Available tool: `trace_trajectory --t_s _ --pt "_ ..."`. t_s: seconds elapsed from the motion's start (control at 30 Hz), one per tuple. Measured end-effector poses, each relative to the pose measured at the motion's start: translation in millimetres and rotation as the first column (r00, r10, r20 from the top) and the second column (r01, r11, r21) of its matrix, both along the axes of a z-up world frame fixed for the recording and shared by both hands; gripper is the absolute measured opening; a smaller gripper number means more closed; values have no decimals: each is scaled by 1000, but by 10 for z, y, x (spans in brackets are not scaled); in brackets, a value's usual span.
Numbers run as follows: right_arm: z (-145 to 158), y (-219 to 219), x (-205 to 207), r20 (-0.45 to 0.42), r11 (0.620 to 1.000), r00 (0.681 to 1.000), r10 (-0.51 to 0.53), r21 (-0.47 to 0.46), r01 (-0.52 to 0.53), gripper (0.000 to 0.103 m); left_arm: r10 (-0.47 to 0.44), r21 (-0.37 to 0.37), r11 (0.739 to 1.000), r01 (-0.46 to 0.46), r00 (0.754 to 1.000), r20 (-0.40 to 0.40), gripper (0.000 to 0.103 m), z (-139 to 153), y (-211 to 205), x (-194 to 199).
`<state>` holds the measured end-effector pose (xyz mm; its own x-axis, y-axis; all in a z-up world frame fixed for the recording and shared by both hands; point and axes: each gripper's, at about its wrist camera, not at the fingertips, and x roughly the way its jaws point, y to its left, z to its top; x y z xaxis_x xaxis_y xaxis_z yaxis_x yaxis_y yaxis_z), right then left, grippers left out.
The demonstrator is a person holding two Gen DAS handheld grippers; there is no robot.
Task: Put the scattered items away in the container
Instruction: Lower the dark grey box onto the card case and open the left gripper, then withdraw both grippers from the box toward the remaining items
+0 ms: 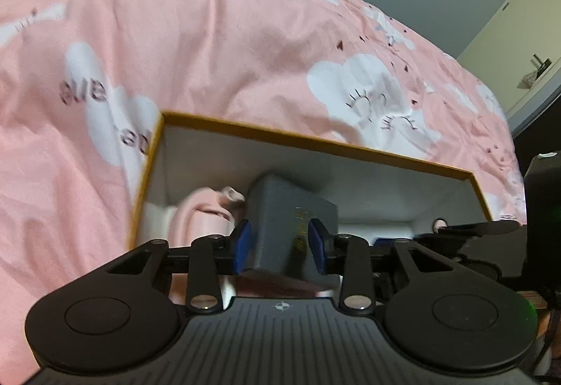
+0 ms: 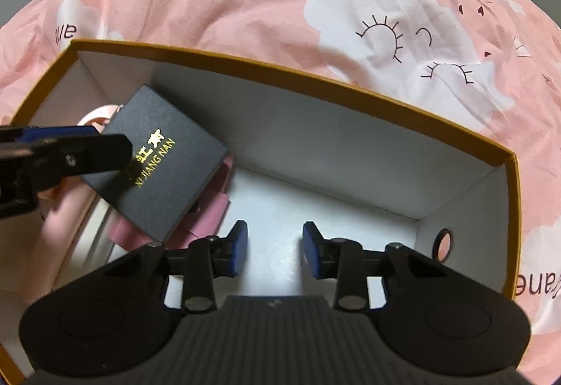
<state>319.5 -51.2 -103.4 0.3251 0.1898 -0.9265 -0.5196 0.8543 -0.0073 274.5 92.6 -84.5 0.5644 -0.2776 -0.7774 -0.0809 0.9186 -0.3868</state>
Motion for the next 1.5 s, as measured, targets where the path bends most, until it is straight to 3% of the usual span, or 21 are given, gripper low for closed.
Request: trace_trajectory --t_s 0.07,0.4,0.53,0.63,0.9,1.1,1.27,1.33,1.5 --pt "5 7 5 5 1000 1000 1 7 -1 32 -10 -32 999 9 1000 -8 40 -33 -15 15" --pt "-4 62 56 -67 992 998 3 129 6 26 19 -1 1000 -19 1000 20 40 -29 5 7" --pt "-20 125 22 -74 993 997 4 119 5 23 17 5 1000 -18 1000 19 40 -31 20 7" --pt "-7 117 -7 -70 993 998 -5 118 13 25 7 41 999 -8 1000 30 47 -6 -10 -26" --pt "114 19 -128 -56 991 996 -64 116 70 57 8 127 992 -19 997 83 57 159 -149 -259" --pt "397 -157 -274 110 986 987 -118 133 103 69 -2 195 980 -27 989 147 57 355 -239 -535" --pt "566 -253 -451 202 990 977 -70 135 43 71 9 257 964 -69 974 228 66 439 -362 -914" --pt "622 -254 -585 253 991 966 -60 127 28 78 8 285 955 -83 967 254 68 474 -398 -1072" --pt "776 -303 -911 341 992 938 -63 123 22 85 24 286 951 -116 952 305 71 573 -418 -1418"
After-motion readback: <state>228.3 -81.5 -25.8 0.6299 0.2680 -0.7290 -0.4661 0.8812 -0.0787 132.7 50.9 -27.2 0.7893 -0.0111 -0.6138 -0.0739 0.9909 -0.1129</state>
